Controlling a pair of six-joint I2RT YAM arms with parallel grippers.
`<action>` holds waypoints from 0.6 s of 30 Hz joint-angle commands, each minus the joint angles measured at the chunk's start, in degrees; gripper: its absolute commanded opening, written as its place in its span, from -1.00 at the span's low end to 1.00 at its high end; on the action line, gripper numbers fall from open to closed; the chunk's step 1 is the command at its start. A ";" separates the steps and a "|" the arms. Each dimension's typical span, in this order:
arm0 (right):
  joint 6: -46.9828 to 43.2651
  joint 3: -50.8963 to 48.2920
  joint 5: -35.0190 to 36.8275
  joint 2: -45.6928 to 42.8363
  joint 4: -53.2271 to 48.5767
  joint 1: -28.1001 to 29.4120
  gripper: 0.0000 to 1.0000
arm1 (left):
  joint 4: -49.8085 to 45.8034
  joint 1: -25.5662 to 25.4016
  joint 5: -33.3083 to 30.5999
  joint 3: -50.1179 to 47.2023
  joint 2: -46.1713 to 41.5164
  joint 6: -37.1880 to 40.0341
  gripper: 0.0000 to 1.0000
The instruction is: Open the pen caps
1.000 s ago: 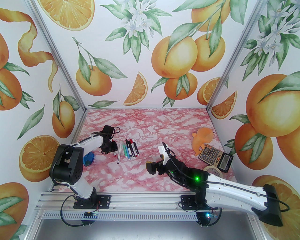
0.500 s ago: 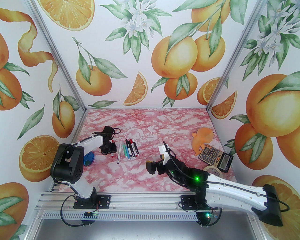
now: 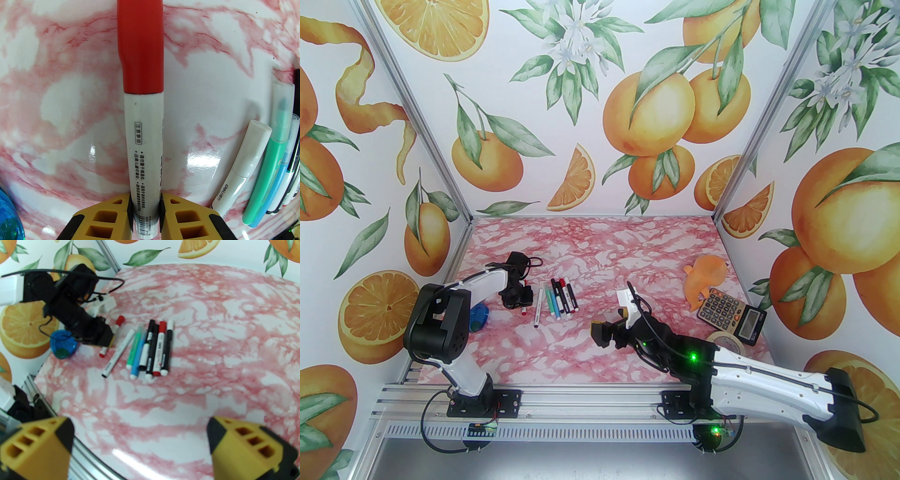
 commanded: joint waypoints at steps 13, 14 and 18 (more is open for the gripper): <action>3.20 -2.30 4.21 -0.97 3.26 -0.25 0.99 | 2.17 -0.75 -0.21 -0.47 -6.37 1.39 -0.68; 3.24 -2.36 4.58 -1.54 2.88 -0.42 0.99 | 2.30 -0.90 -0.17 -0.70 -7.62 1.62 -0.69; 6.01 -1.13 5.34 -2.96 -1.74 -3.00 0.96 | 2.59 -2.56 0.86 -1.72 -13.26 2.68 -0.69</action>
